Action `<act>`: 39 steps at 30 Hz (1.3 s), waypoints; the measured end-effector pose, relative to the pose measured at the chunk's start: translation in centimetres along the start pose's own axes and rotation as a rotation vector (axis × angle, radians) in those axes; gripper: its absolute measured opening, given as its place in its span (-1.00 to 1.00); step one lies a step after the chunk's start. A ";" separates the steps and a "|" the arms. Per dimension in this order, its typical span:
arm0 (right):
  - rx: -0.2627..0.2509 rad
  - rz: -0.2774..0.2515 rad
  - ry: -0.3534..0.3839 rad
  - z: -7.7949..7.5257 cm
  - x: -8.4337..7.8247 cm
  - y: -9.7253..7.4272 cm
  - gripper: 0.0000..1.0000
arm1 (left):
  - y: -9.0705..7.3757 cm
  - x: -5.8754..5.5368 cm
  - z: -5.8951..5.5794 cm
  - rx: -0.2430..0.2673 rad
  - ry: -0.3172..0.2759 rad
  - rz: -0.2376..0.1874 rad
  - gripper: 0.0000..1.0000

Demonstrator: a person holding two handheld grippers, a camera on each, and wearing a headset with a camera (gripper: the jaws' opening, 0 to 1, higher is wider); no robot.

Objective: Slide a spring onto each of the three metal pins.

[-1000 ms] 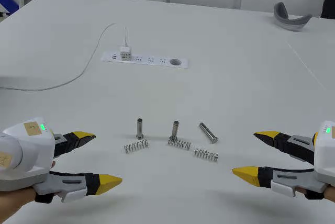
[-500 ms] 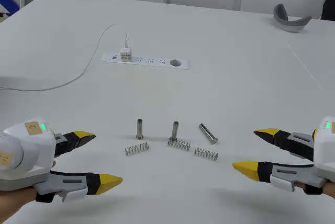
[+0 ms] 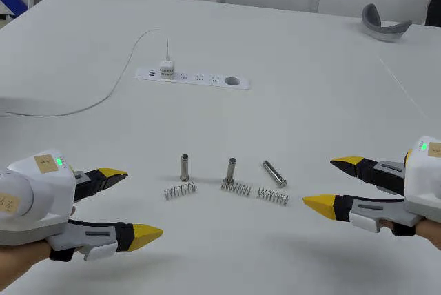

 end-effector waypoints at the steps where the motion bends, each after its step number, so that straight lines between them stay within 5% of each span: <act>1: -0.002 -0.001 0.000 -0.1 0.2 0.2 0.12 | 0.0 0.0 0.0 -0.001 0.000 0.000 0.42; 19: 0.000 0.050 -0.002 -1.0 1.4 3.6 0.01 | 0.1 0.1 -0.1 0.002 0.002 -0.003 0.42; 39: -0.035 0.169 0.019 -2.9 0.8 7.5 -0.31 | 0.3 0.2 -0.2 0.001 0.003 -0.002 0.40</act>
Point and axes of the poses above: the centre of the closed fingertips' face, and the gripper's own axes: y roughly forward along the fingers, z roughly to its left, x roughly out of its top, the point moved 1 cm from there along -y, roughly backward along the fingers, and after that the axes turned 8 degrees about -y, right-handed, at the moved point
